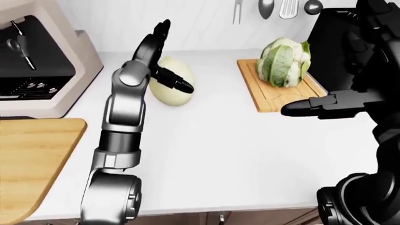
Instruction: Place the cantaloupe and the cauliflower on separate cutting boards.
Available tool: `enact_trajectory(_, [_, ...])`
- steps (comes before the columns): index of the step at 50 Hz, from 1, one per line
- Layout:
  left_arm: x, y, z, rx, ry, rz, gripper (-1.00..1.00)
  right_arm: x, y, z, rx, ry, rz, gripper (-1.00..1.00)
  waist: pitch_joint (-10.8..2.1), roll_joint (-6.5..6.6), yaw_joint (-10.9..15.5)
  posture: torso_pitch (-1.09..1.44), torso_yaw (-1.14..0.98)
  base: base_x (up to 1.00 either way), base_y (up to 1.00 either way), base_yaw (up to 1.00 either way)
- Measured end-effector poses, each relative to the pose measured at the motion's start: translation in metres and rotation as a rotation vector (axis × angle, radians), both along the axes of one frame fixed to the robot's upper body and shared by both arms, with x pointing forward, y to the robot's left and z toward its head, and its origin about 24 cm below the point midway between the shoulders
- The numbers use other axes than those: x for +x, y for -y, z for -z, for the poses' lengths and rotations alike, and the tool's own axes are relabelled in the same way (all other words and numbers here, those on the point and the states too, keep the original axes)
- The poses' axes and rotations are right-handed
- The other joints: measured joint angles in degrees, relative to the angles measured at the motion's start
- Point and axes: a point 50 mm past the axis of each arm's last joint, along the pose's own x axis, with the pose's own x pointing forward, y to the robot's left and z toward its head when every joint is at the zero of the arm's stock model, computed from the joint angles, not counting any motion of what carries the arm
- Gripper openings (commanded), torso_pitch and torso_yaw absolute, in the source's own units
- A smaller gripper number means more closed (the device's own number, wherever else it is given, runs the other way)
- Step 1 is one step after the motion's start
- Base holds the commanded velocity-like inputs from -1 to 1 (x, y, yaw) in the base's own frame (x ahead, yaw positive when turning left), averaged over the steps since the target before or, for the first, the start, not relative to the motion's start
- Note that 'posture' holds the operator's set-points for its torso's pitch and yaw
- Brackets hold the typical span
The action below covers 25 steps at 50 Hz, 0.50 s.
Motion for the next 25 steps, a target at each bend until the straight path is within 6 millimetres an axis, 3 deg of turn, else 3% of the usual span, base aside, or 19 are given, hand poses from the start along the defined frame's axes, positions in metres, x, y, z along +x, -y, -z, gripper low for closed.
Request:
enact_trajectory(24, [-0.002,-0.002,0.011,0.328,-0.027,-0.028,1.00,-0.001,0.000,0.004,0.003,-0.006,-0.001,1.00,-1.12,0.23,-0.12,0.00,0.00,0.00,0.00,0.00])
enact_trajectory(25, [-0.002,-0.001,0.011,0.351,-0.030,-0.025,0.76,-0.001,0.000,0.005,0.003,-0.006,-0.001,1.00,-1.12,0.23,-0.14,0.00,0.00,0.00,0.00,0.00])
